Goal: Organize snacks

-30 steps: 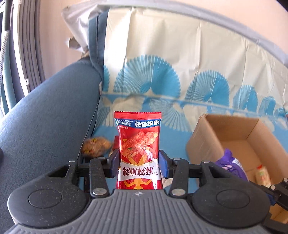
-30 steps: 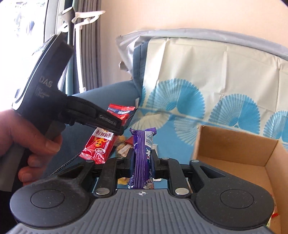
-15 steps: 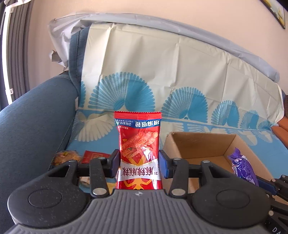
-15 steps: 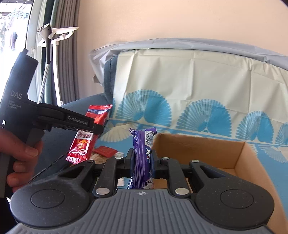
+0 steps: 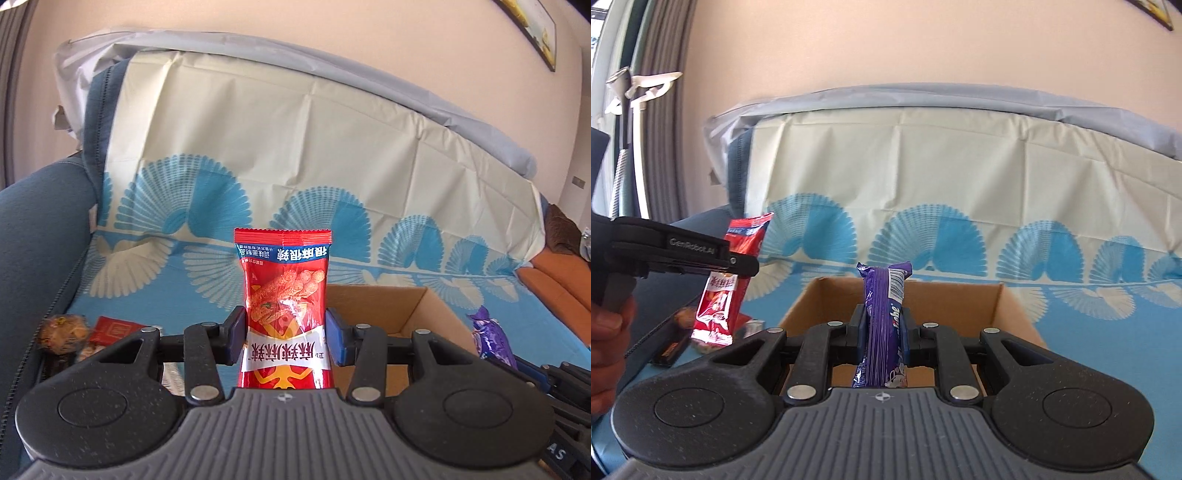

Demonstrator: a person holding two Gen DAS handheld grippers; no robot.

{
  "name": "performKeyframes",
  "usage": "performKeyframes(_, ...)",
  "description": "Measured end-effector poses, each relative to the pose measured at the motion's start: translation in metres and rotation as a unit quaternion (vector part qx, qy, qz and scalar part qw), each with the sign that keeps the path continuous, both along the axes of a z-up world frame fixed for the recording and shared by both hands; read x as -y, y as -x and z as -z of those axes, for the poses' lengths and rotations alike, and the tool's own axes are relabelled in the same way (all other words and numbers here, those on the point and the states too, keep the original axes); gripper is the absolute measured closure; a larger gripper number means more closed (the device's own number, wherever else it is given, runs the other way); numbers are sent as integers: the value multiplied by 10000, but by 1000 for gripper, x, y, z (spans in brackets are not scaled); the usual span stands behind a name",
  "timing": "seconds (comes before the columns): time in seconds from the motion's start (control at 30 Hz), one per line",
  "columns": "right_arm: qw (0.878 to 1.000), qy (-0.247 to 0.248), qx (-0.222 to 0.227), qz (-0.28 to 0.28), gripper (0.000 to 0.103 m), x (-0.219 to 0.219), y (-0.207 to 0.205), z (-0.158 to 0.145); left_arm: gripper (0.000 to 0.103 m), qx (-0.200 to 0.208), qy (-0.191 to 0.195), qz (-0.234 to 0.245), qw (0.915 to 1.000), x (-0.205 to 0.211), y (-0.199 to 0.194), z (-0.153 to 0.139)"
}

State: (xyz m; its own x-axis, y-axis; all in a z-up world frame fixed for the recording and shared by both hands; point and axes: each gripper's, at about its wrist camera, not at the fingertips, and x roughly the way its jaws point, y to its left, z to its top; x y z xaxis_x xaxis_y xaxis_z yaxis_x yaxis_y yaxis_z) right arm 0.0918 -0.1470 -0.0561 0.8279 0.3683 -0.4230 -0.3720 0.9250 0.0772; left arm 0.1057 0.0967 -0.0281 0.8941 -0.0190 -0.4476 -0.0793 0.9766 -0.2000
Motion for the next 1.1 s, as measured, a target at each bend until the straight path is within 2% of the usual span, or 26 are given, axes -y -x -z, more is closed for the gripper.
performKeyframes(0.17,9991,59,-148,397,85,11,-9,7,54,180,-73,325,9993,27,-3,2)
performKeyframes(0.47,9956,-1,-328,880,85,27,-20,12,54,489,-574,890,9932,67,1,3)
performKeyframes(1.1,9943,112,-333,1005,85,28,-21,14,54,500,-443,1131,9913,83,-1,7)
